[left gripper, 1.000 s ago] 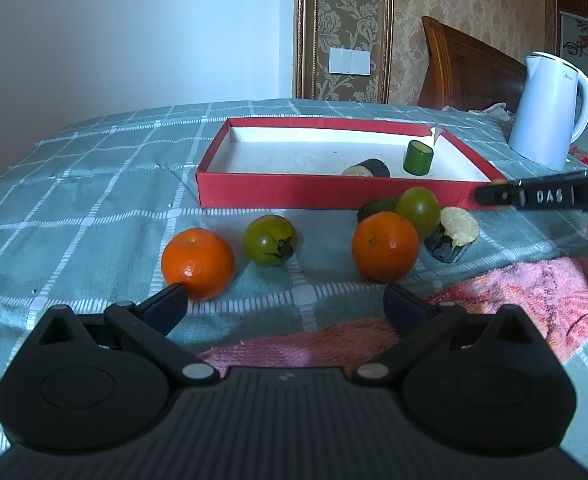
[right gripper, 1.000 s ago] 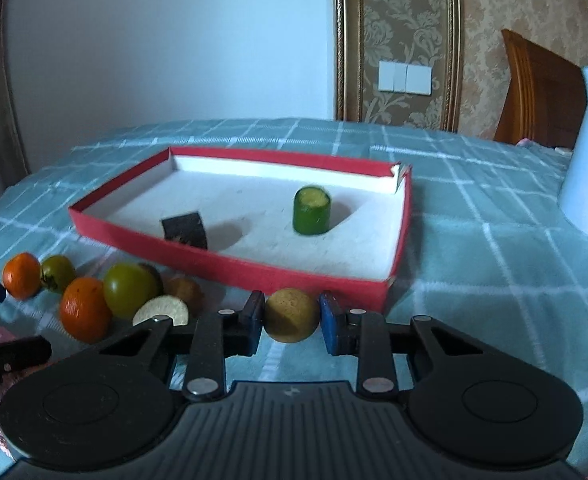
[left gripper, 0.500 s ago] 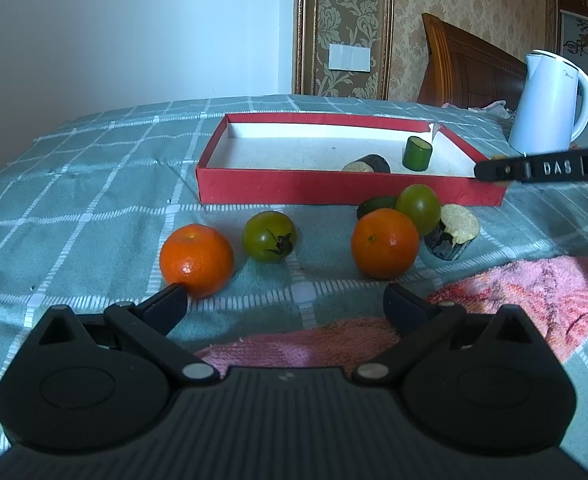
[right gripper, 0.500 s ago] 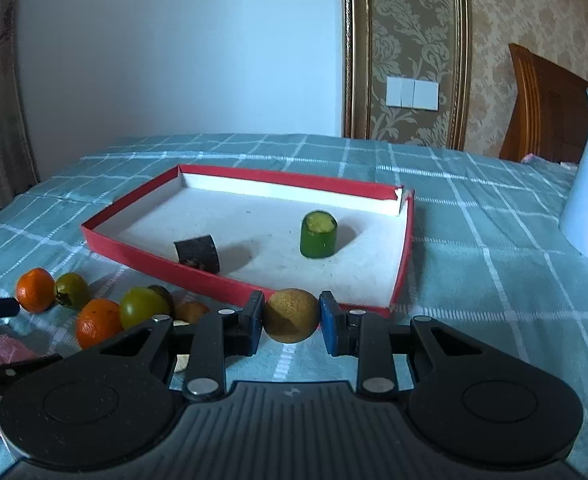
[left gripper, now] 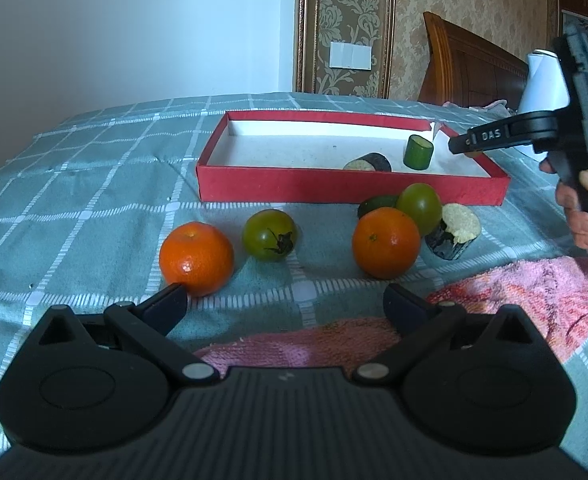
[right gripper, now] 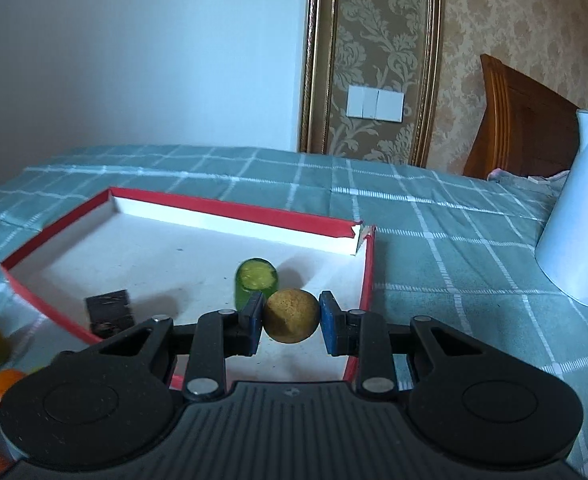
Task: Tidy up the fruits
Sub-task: 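Lower the kiwi into the tray beside the cucumber and open the right gripper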
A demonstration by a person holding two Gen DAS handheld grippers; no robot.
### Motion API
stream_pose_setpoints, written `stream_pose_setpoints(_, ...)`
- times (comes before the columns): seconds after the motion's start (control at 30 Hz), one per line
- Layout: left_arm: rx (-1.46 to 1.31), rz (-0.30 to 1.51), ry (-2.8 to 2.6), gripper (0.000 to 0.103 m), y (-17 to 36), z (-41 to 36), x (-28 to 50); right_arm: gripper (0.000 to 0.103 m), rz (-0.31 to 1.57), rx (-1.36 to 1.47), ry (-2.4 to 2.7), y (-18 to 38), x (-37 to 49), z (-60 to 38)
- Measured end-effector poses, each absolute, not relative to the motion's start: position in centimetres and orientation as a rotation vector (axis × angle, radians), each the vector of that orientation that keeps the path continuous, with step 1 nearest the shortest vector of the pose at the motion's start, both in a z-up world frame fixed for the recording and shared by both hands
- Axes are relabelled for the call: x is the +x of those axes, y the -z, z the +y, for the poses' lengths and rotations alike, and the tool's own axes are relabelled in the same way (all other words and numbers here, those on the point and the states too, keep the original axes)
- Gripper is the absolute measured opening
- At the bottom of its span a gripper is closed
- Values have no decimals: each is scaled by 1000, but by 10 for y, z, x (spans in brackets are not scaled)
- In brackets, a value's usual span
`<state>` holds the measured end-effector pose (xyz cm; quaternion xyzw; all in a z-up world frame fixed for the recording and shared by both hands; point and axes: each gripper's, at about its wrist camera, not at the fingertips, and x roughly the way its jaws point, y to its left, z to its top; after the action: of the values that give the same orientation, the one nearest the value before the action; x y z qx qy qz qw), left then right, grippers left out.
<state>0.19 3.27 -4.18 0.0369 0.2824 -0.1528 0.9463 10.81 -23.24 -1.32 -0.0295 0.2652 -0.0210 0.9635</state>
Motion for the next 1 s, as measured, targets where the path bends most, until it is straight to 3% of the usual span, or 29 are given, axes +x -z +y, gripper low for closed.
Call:
stream_pose_setpoints(0.33, 76, 575, 310, 103, 41, 32, 2, 29, 624, -62, 75, 34, 142, -241)
stream_pose_setpoints(0.87, 70, 594, 280, 103, 43, 32, 6, 30, 612, -83, 53, 39, 144, -237)
stream_pose_setpoints(0.9, 70, 595, 278, 103, 43, 32, 6, 34, 604, -83, 57, 39, 141, -237)
stream_pose_setpoints(1.0, 71, 595, 273, 103, 43, 32, 6, 60, 559, -98, 60, 35, 129, -235)
